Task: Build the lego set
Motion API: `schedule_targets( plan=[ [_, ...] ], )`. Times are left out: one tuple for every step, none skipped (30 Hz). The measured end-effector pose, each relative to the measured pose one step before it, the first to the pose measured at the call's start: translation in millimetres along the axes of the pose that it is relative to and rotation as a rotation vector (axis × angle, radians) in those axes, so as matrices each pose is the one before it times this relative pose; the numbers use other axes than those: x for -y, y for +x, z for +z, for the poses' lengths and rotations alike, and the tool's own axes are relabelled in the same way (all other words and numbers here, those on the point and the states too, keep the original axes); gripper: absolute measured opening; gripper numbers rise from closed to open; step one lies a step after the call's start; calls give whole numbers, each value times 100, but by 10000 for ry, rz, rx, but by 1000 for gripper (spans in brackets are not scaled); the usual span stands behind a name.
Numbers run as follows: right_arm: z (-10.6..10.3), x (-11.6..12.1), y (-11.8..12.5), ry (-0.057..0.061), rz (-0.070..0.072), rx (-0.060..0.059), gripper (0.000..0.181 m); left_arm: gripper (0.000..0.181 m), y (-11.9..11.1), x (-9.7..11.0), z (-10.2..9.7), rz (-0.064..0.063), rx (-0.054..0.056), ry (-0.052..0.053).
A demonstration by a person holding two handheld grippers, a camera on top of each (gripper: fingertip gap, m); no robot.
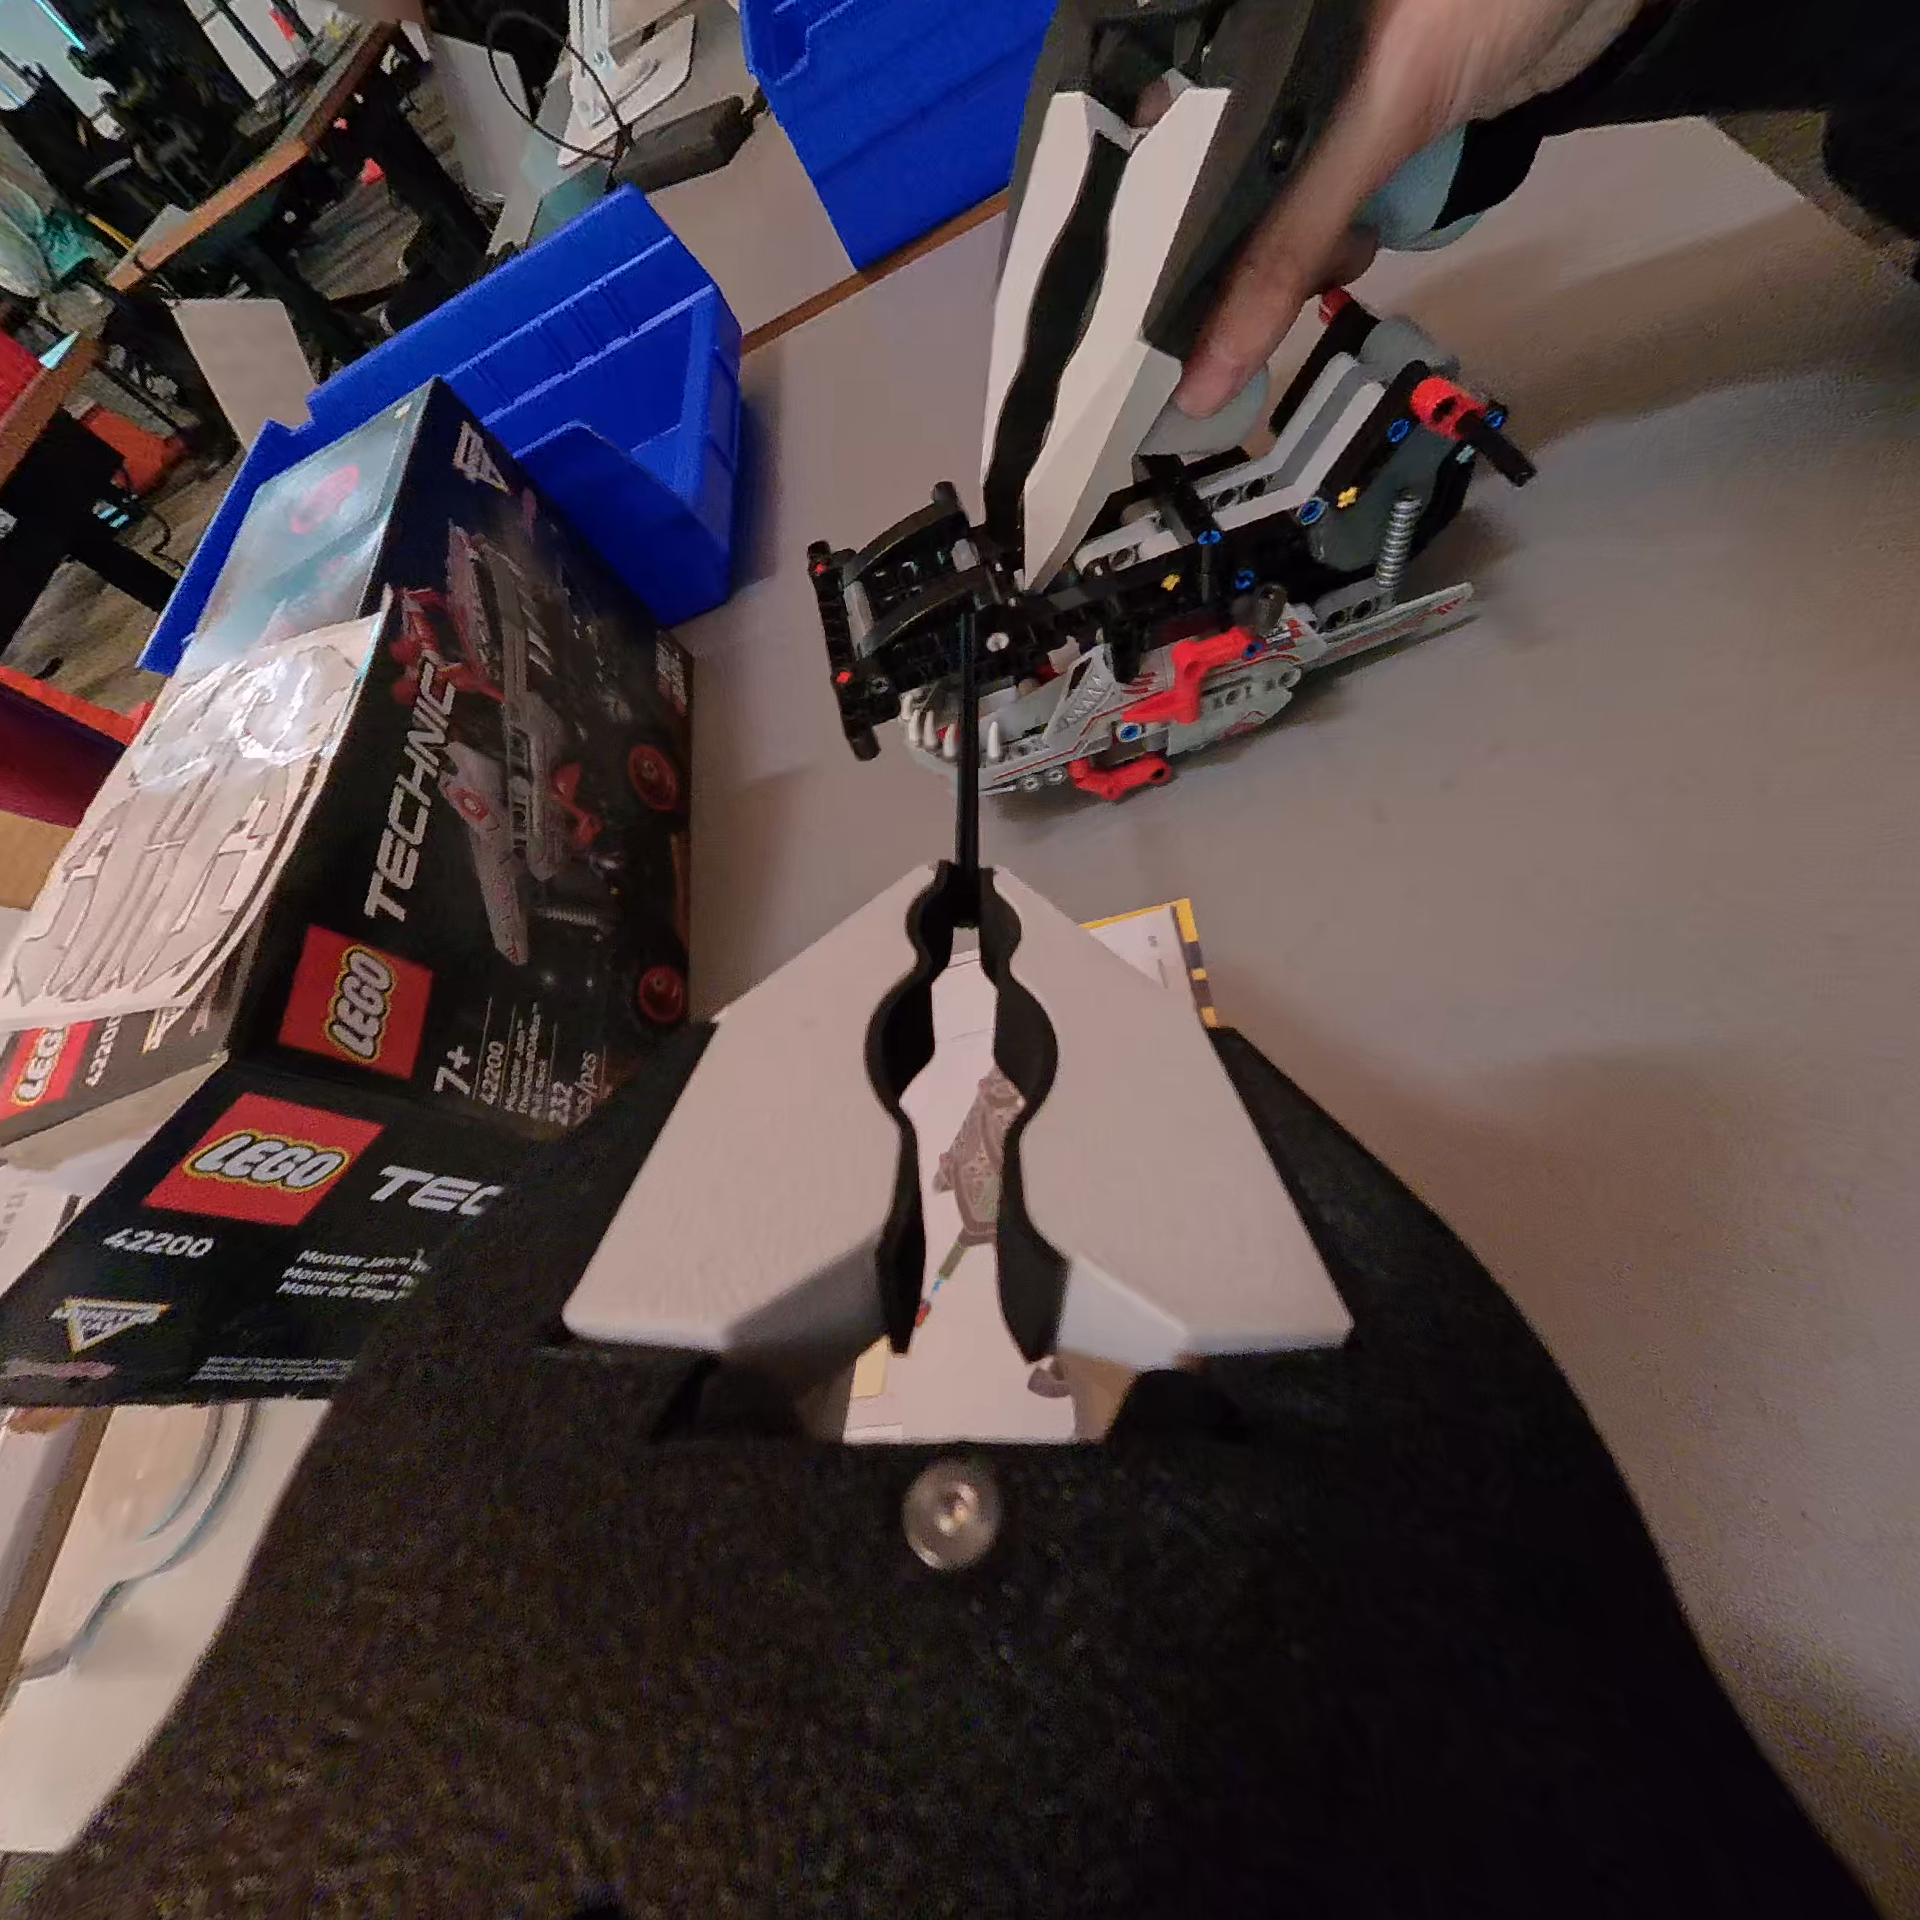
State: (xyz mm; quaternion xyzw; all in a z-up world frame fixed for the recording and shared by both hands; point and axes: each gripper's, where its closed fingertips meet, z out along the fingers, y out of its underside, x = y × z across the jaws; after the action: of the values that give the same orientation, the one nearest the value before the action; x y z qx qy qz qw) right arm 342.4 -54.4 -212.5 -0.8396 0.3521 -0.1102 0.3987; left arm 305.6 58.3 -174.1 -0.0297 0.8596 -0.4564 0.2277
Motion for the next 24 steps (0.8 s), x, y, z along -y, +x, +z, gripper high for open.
schedule_targets(
  plan=[
    [34,10,-33,-27,-11,30,19,1,231,48,86,-39,-32,-40],
    [30,-5,73,-53,29,-14,19,1,125,-51,96,-7,30,-98],
    [45,17,-17,-26,36,47,19,1,153,-10,81,28,13,-48],
    [48,29,-71,-5,15,61,19,1,67,81,36,-19,51,14],
    [-1,-20,31,-24,2,-27,19,1,68,66,-2,-35,32,1],
    [1,-5,-10,-7,7,-1,19,1,13,13,-19,-24,61,-26],
    [4,0,-13,-7,14,13,19,1,5,-9,3,-29,48,-36],
    [13,-13,27,-22,19,-2,19,1,-9,12,32,-50,51,-8],
    [8,-19,34,-49,-14,-31,18,1,17,49,54,-48,49,18],
    [3,-23,53,-48,-22,-46,18,1,5,-9,53,-53,54,-24],
    [19,5,33,-36,13,-29,18,1,-57,-76,28,-58,99,-89],
    [21,5,20,-35,15,-31,18,1,19,90,8,-75,78,-12],
    [-8,-28,45,-37,-20,-63,18,2,230,177,2,-345,-81,62],
    [-24,-20,48,-22,-17,-77,18,1,131,95,43,-736,-122,67],
    [-16,-18,37,-12,14,-80,18,1,166,47,49,-838,-227,107],
    [-23,-21,34,-21,-14,-89,18,1,92,45,52,-710,-183,198],
    [-43,-24,26,-14,-51,-96,18,1,62,-37,64,-638,-149,144],
    [-18,-9,28,-13,-21,-91,18,1,171,-29,55,-624,-205,139],
    [-16,-5,-7,-10,-42,-66,18,1,55,-38,26,-628,-133,119],
    [-11,7,-17,-6,-14,-47,18,1,162,76,-29,-535,-185,160],
    [-11,-11,-16,-29,-24,-68,17,1,221,188,-54,-492,-189,207],
    [-27,-9,-4,-40,-101,-95,17,1,134,198,-40,-437,-93,179],
    [-28,-24,28,-47,-104,-125,17,1,88,113,34,-283,-7,109],
    [-24,-17,66,-51,-61,-134,17,1,-19,89,62,121,194,91]
  ],
)
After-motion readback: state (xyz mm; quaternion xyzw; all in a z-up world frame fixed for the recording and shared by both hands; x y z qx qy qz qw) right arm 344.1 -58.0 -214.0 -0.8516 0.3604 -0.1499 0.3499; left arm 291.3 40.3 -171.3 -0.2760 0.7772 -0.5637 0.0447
